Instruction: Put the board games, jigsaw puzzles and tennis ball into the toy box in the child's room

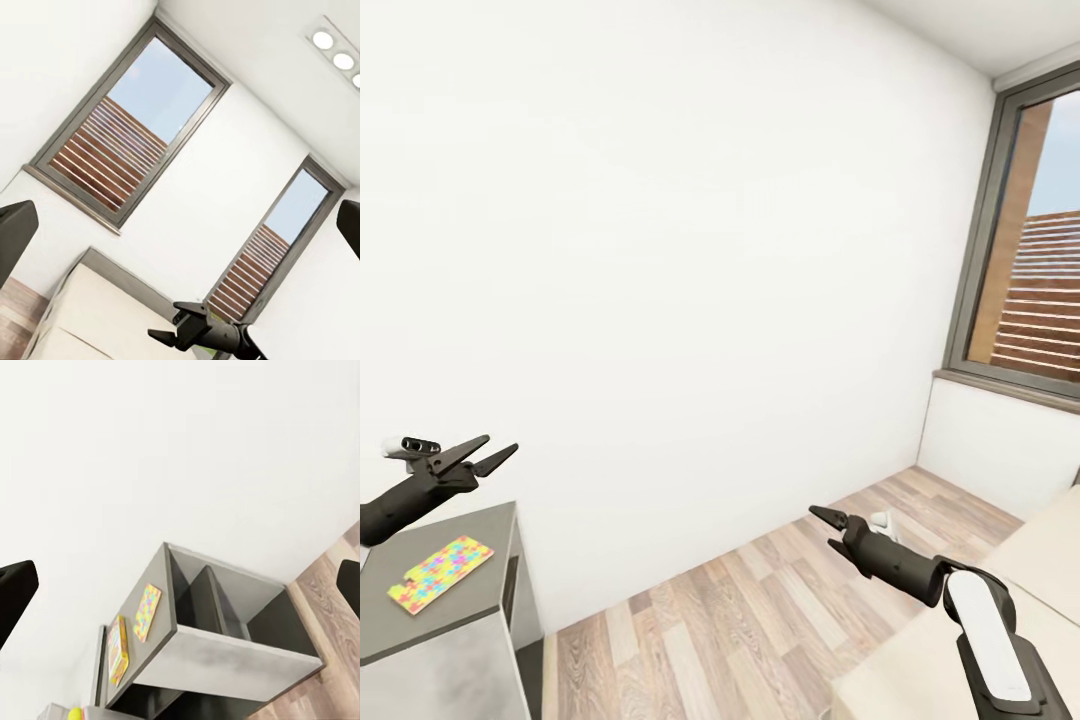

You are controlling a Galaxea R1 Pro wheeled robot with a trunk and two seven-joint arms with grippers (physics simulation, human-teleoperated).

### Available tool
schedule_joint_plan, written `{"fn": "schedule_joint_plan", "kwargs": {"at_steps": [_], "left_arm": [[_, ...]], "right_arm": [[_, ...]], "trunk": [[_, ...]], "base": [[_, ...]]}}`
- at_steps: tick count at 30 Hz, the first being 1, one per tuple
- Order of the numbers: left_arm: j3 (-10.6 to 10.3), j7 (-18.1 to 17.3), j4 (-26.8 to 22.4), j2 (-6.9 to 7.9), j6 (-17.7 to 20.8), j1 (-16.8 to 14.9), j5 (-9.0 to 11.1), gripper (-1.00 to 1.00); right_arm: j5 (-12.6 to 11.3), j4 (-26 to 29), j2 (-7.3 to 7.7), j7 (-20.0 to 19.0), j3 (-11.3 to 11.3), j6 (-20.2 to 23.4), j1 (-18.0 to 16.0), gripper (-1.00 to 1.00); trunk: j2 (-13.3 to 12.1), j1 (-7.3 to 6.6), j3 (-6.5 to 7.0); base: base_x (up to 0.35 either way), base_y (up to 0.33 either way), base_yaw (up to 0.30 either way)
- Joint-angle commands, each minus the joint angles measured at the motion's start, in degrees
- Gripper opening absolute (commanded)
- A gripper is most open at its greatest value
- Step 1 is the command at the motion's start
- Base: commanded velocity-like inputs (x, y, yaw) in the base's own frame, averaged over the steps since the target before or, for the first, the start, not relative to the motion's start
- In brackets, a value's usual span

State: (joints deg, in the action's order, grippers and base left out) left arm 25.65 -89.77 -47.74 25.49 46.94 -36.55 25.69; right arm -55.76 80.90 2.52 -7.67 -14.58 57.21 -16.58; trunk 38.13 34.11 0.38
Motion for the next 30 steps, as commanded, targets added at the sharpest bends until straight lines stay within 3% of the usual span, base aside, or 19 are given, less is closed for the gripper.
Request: {"fn": "schedule_joint_plan", "kwargs": {"at_steps": [1, 16, 23, 30], "left_arm": [[0.01, -0.23, 0.02, 0.0, 0.61, -0.01, -0.04, 1.0], [0.01, -0.23, 0.02, -0.05, 0.61, -0.04, -0.04, 1.0], [0.01, -0.23, 0.02, -0.05, 0.64, -0.03, -0.1, 1.0], [0.01, -0.23, 0.02, -0.06, 0.74, -0.03, -0.07, 1.0]], "right_arm": [[0.53, -0.05, 0.0, -0.59, -0.1, 0.27, -0.03, 1.0], [0.56, -0.09, -0.17, -0.56, -0.13, 0.2, -0.03, 1.0], [0.61, -0.2, -0.13, -0.58, 0.79, -3.42, -0.03, 1.0], [0.57, -0.15, -0.07, -0.73, 0.86, -4.23, -0.03, 1.0]], "trunk": [[0.03, 0.02, -0.05], [0.03, 0.02, -0.68], [0.03, 0.02, -0.69], [0.03, 0.02, -0.69]], "base": [[0.011, 0.013, 0.06], [0.068, 0.089, 0.078], [0.004, 0.004, 0.003], [0.068, 0.051, 0.0]]}}
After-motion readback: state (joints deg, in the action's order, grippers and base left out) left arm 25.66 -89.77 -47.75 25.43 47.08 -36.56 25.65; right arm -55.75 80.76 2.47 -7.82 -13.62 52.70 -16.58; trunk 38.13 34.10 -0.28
